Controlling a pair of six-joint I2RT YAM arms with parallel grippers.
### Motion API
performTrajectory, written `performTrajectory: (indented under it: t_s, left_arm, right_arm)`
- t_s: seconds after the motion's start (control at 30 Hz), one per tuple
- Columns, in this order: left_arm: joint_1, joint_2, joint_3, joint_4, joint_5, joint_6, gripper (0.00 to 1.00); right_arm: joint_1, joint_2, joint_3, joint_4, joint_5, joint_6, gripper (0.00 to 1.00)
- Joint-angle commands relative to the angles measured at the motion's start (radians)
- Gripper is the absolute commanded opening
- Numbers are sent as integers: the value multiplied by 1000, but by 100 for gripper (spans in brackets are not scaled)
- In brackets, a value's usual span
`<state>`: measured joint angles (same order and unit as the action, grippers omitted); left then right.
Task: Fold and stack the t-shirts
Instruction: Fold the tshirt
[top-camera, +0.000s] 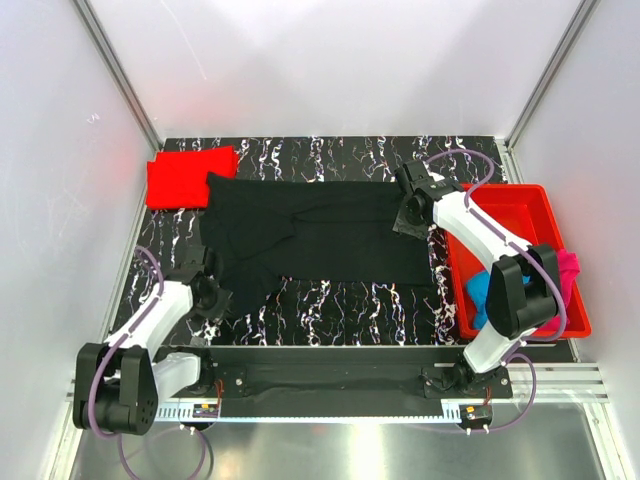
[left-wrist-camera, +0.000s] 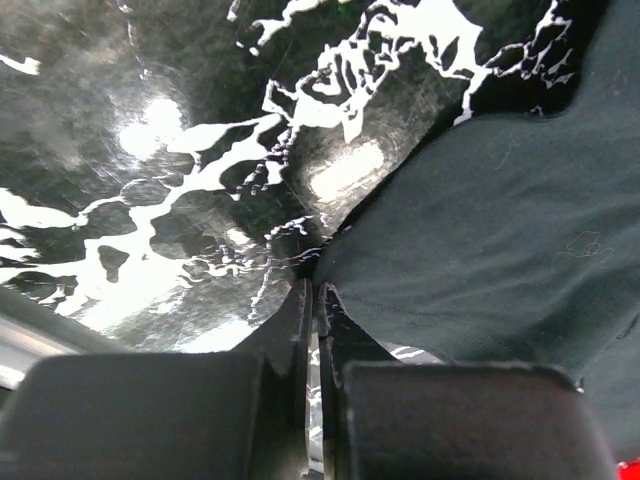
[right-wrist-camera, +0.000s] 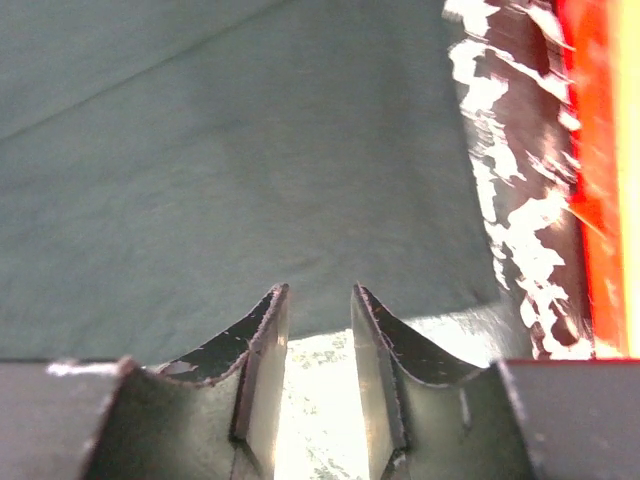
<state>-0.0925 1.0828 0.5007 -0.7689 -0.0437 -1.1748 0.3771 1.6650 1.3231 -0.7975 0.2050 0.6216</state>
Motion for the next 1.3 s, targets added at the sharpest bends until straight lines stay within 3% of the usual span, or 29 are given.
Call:
performTrajectory:
  t_s: [0.0,0.17,0.4,0.7,1.27]
  left_arm:
    - [-4,-26,110,-36,-139,33,0]
    - [-6,-92,213,-95,-242,81,0]
    - [-4,-119,236,-81,-260,141,0]
    - [-4,-149,291,-87,-223,165,0]
    - [-4,-202,233,-50,-186,133,0]
  right_arm:
    - [2,-44,47,-130,163,152,40]
    - [0,-17,54,-302,232,337,45]
    - [2,-83,-88,-296,244,556,59]
    - [3,-60,-229,-213,250,713,55]
    - [3,21,-354,-88,264,866,55]
